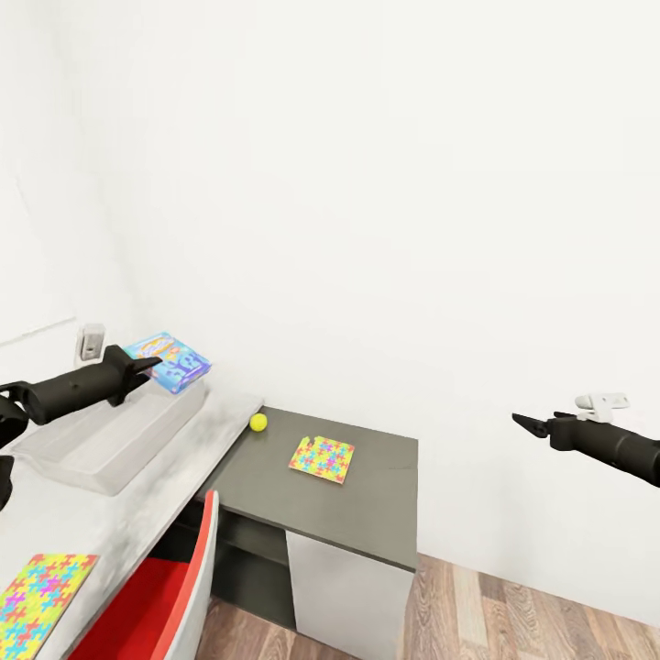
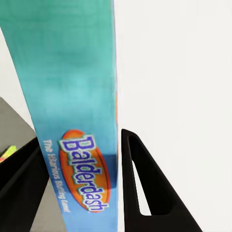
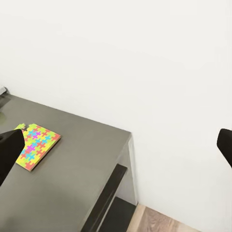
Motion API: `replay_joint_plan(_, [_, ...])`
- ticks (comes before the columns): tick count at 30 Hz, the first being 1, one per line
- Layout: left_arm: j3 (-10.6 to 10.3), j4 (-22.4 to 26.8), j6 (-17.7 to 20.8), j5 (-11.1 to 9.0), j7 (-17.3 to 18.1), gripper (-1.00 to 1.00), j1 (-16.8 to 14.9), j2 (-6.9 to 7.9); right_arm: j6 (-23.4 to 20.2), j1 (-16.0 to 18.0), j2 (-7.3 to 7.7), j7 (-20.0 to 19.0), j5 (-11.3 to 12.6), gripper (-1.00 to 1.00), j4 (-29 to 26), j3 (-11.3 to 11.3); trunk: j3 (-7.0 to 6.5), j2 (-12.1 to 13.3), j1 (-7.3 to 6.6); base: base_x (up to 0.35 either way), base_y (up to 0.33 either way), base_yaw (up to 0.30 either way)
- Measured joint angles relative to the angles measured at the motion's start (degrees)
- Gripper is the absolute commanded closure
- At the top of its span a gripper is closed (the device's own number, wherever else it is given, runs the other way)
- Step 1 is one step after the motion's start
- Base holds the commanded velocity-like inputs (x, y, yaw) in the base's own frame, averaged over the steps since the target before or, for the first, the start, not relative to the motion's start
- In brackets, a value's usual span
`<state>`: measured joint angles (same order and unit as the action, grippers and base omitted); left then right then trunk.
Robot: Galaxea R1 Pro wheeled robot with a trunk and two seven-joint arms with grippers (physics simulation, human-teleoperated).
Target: Put all the toys in the child's room - the three board games (two on the bed and one on the table), the two jigsaw puzzles on the table, and the tennis ball on the table - inside the toy box on the table in the child's room.
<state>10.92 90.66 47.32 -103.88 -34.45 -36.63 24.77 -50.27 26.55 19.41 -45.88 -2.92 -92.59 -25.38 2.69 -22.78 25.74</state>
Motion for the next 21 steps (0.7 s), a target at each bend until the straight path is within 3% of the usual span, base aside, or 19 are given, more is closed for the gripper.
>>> replay_joint_plan(7, [1.75, 0.05, -0.04, -1.21, 0.15, 1.0, 1.14, 1.59, 0.03, 0.0, -0.01, 0.0, 0.0, -1.0, 0.0, 0.0, 0.0, 0.0, -0.02, 0.1, 0.0, -0.003])
replay_joint_plan(21, [1.97, -0.01, -0.05, -1.26, 0.13, 1.0, 1.52, 1.86, 0.12, 0.0, -0.03, 0.0, 0.0, -1.0, 0.0, -0.01, 0.0, 0.0, -0.03, 0.31, 0.0, 0.0])
